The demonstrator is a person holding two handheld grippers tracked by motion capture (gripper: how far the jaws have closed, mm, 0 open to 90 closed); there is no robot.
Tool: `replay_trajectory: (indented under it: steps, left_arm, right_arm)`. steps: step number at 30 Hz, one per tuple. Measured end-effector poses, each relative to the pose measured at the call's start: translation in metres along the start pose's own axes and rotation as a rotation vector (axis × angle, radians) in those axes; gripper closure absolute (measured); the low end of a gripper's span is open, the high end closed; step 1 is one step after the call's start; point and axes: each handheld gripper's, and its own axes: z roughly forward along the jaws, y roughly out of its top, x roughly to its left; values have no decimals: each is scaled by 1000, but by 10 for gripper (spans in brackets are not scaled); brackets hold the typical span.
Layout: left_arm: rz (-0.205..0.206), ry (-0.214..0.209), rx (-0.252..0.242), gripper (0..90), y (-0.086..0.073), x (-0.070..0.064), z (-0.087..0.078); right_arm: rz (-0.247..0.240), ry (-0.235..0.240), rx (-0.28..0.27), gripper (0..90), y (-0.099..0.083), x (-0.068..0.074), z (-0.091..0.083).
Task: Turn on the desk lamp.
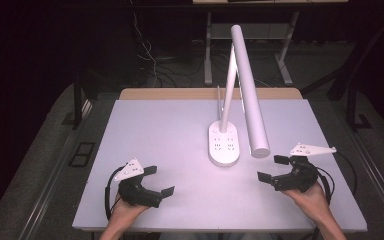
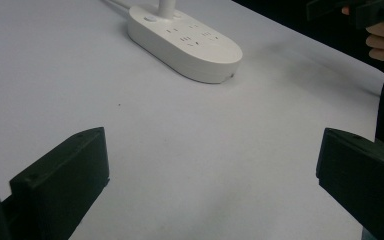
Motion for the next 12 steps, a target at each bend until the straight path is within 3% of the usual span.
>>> replay_trajectory:
  steps: [12]
  left_arm:
    - [-1,-4,-3,0,0,-1,1]
  right_arm:
    - [24,-7,-15,5,-24,7,-11]
